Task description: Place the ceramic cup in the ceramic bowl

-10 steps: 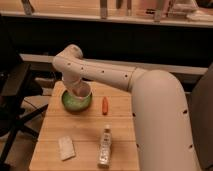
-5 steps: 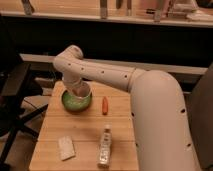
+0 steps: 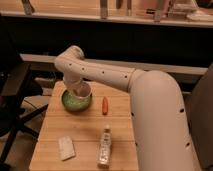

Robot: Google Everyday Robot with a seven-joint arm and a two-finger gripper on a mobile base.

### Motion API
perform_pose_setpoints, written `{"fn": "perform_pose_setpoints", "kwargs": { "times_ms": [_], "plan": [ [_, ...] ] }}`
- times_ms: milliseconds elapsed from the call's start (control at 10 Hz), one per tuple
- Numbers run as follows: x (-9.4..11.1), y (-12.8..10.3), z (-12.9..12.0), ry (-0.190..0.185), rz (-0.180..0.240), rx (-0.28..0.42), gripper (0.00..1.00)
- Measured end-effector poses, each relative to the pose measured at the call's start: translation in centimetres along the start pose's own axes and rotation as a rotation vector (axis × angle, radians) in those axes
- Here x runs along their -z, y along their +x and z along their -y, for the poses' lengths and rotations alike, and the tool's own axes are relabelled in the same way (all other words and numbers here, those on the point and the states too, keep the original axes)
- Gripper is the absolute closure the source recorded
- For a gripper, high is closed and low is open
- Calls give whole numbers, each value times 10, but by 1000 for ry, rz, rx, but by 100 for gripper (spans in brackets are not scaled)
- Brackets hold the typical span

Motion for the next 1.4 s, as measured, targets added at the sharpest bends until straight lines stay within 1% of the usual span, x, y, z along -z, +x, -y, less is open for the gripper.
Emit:
{"fn": "perform_pose_setpoints", "kwargs": {
  "times_ms": [200,400,600,700,800,900,1000,1400],
  "plan": [
    [-1,1,0,2,1,0,100],
    [-2,2,0,5,2,0,92],
    [-3,3,0,6,2,0,91],
    [-2,4,0,7,2,0,86],
    [-3,4,1,8,2,0,83],
    [-3,5,1,10,2,1,83],
    [-4,5,0,10,3,0,79],
    [-5,7,1,14,3,-1,75]
  ]
}}
